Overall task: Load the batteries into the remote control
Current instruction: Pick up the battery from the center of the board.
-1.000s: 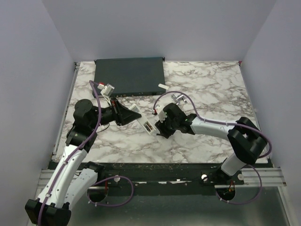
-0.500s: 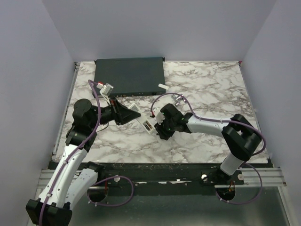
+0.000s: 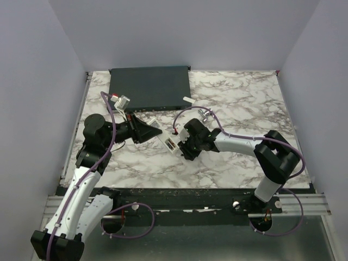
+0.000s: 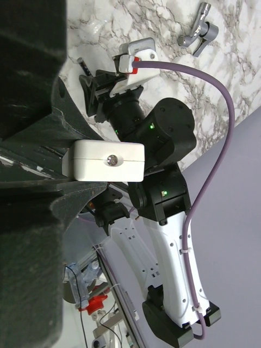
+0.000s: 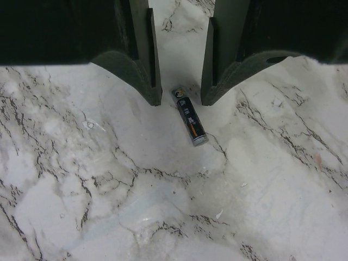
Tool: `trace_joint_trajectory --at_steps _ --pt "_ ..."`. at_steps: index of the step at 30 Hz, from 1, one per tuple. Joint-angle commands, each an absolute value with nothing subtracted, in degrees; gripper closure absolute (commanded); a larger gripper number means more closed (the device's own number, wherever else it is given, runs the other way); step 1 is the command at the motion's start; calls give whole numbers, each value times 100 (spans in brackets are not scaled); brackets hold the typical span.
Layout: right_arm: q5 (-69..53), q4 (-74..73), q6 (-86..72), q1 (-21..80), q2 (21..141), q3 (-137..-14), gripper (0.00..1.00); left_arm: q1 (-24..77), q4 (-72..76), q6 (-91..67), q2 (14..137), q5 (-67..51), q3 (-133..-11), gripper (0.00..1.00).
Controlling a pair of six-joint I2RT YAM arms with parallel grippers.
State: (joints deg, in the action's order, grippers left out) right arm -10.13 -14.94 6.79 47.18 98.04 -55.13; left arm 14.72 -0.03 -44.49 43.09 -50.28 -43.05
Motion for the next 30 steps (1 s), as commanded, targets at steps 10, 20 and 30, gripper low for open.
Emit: trace_joint_trajectory --at_steps 10,20,30 --pt "-1055 -1809 705 4746 10131 -5599 62 1406 321 -4559 4368 -5251 -4274 100" --pt "-1421 -1761 591 4766 10031 -5549 74 1380 340 -4596 4291 -5264 -4230 100" --pt "-1537 -1430 357 4764 9679 -5330 91 1348 370 -4621 4272 -5252 -4158 100"
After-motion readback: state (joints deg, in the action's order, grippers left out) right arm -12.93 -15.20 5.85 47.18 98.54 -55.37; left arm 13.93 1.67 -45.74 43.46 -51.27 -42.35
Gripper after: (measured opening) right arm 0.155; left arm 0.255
